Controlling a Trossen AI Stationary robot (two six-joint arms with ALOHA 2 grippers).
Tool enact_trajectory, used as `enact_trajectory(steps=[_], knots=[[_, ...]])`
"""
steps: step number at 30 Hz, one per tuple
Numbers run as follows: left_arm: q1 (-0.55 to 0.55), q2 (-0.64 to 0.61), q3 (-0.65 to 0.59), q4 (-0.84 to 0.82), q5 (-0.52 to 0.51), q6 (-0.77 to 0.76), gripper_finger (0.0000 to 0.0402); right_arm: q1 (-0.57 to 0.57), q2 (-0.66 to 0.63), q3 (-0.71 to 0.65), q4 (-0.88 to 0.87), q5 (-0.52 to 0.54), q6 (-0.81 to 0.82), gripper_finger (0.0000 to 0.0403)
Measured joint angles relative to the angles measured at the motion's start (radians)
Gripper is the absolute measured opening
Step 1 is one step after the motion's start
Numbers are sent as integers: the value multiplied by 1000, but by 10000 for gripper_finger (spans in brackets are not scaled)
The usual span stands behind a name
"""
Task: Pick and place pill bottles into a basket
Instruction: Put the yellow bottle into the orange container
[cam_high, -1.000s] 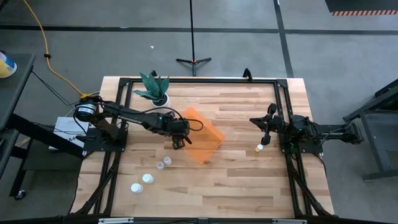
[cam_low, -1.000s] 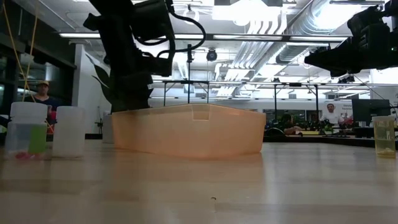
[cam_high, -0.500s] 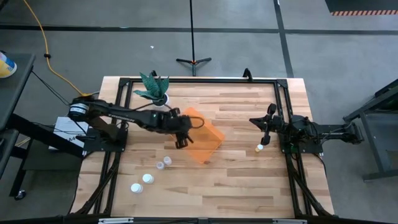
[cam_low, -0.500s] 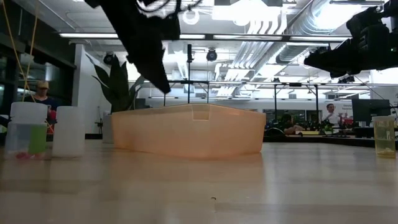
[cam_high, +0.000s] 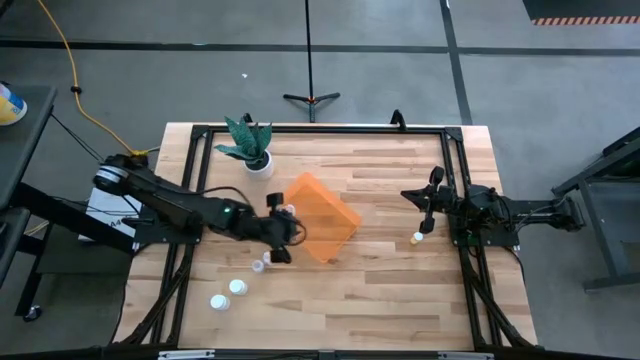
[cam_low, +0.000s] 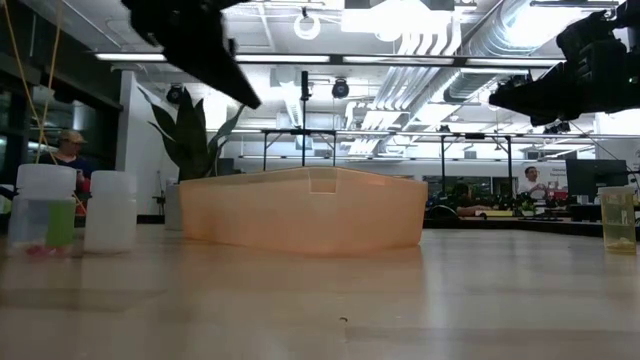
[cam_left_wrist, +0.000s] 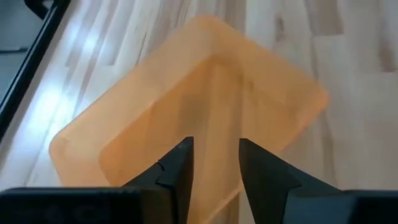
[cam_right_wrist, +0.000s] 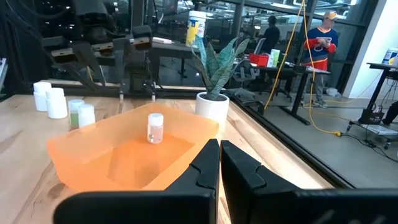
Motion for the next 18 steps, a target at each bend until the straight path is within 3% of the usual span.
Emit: enact_trajectory(steps=[10,18], knots=[[-14,-458,-542,487,20,40,124,0,14,0,2,-7,-1,7],[-14,-956,-780,508,-7,153,108,0,14,0,14,-8,24,7]])
